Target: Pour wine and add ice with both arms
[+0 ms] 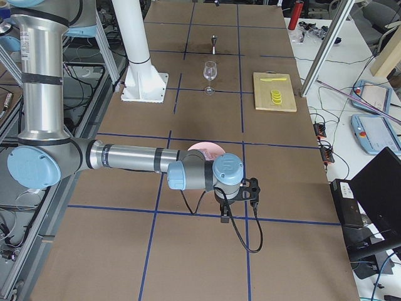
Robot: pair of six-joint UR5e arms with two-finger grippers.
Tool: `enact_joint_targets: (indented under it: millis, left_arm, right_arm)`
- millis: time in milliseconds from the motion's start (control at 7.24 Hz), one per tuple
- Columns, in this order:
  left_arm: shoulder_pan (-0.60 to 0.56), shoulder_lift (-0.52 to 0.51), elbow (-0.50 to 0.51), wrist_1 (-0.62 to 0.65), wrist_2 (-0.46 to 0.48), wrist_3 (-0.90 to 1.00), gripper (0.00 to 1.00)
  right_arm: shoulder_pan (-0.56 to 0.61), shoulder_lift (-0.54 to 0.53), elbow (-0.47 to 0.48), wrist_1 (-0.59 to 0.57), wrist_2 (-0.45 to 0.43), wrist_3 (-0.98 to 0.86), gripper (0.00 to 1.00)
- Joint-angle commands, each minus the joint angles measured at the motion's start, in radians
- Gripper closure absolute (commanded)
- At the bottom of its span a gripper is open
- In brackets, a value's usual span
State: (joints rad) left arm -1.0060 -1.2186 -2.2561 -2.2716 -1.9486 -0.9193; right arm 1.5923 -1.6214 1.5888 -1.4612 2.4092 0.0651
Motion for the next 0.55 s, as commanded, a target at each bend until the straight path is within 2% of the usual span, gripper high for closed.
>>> enact_joint_targets:
  millis: [0, 138, 276, 414]
  left_arm:
    - [0.136, 0.045, -0.014, -0.082, 0.166, -0.024, 0.00]
    - [0.209, 0.045, -0.026, -0.083, 0.236, -0.033, 0.00]
    - [0.287, 0.045, -0.028, -0.083, 0.307, -0.144, 0.00]
    - [0.419, 0.051, -0.027, -0.082, 0.444, -0.291, 0.00]
  right_arm:
    - [0.000, 0.001, 0.000, 0.004, 0.002, -0.001, 0.00]
    - [0.000, 0.001, 0.000, 0.005, 0.002, -0.001, 0.00]
    - [0.000, 0.003, 0.002, 0.005, 0.002, -0.001, 0.00]
    - [0.000, 0.003, 0.003, 0.005, 0.002, -0.001, 0.00]
